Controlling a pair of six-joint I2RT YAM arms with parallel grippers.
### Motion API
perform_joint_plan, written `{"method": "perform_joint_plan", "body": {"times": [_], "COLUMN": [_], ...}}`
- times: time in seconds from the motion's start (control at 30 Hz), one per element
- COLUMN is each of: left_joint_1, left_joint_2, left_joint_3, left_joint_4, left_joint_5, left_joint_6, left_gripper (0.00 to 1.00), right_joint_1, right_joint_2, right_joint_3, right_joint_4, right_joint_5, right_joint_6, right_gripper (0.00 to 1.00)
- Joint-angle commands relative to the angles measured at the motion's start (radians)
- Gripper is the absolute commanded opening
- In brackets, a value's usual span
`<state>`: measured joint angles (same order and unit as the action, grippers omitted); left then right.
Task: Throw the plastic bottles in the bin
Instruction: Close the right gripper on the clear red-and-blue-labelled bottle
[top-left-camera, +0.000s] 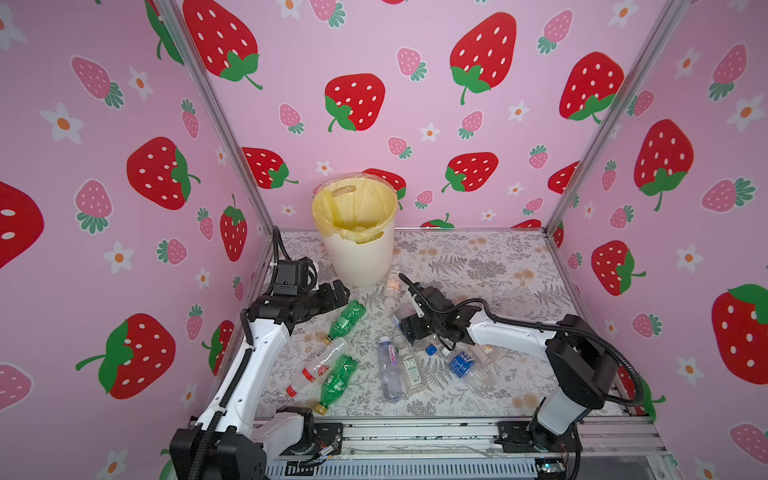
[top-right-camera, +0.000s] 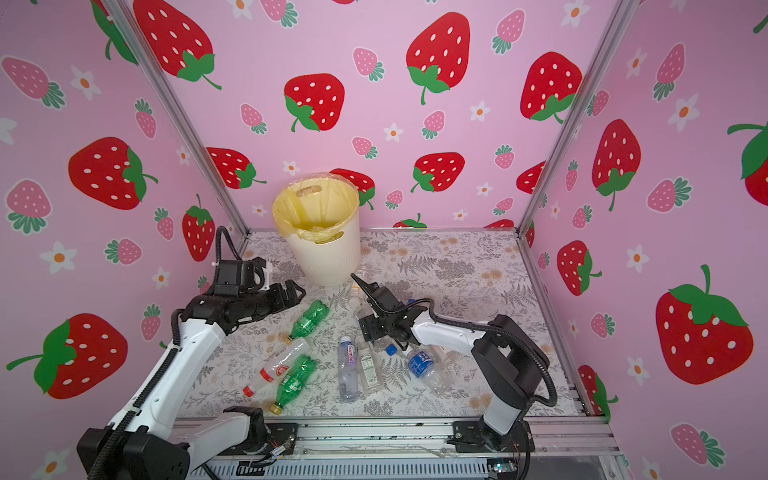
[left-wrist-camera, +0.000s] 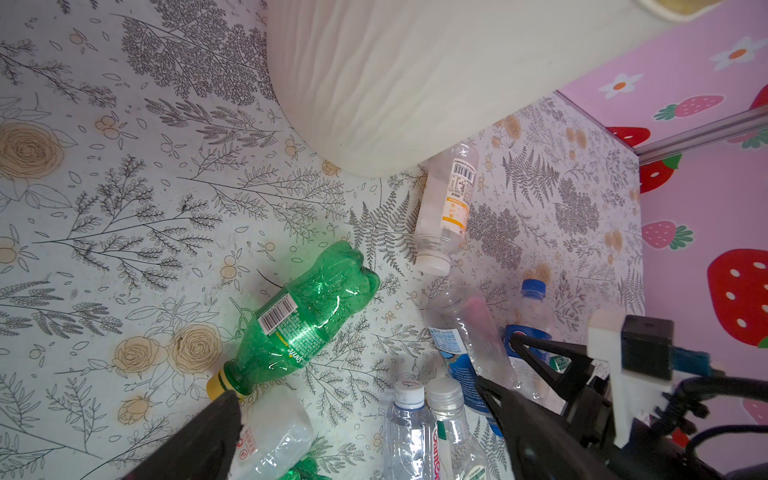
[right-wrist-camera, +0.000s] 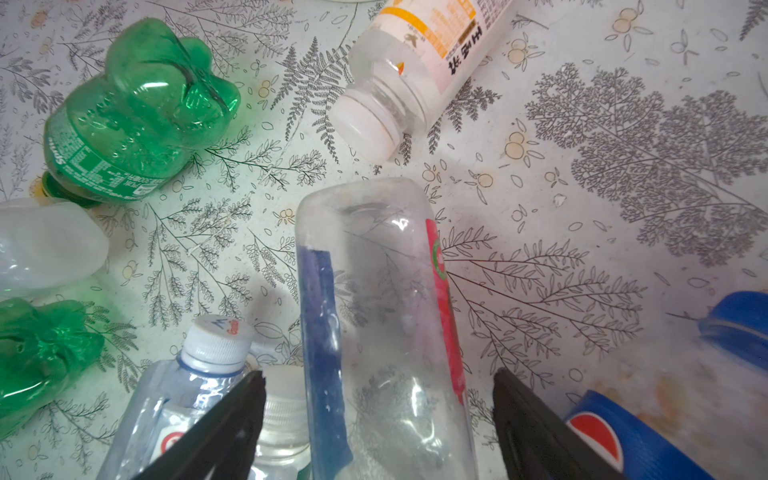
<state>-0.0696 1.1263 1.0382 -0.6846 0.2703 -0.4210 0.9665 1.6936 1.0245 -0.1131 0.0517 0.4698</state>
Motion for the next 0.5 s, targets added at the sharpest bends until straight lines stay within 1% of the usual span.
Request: {"method": "perform_joint_plan", "body": {"times": [0.0, 0.2, 0.37, 0.47], "left_joint_1": [0.009, 0.023, 0.031, 0.036], "left_joint_2": [-0.012, -0.007, -0.007, -0.006], "left_joint_3": [-0.016, -0.018, -0.024, -0.026], "left_joint_4": [0.016, 0.021, 0.030, 0.031], "left_joint_5": [0.032, 0.046, 0.065, 0.069], "left_joint_6": [-0.007, -0.013, -0.018, -0.019], "left_gripper": [0.99, 0.99, 0.99, 0.99], "right_joint_1": [0.008, 0.008, 0.008, 0.008], "right_joint_2": [0.026, 0.049, 0.075, 0.094], "right_joint_3": [0.017, 0.008, 0.018, 0.029], "right_joint_4": [0.006, 0.026, 0.041, 0.037], "right_joint_5": [-0.011, -0.021, -0.013, -0.010], "right_joint_6": [-0.002, -0.007, -0.008, -0.014], "right_gripper": [0.87, 0.86, 0.89, 0.87]}}
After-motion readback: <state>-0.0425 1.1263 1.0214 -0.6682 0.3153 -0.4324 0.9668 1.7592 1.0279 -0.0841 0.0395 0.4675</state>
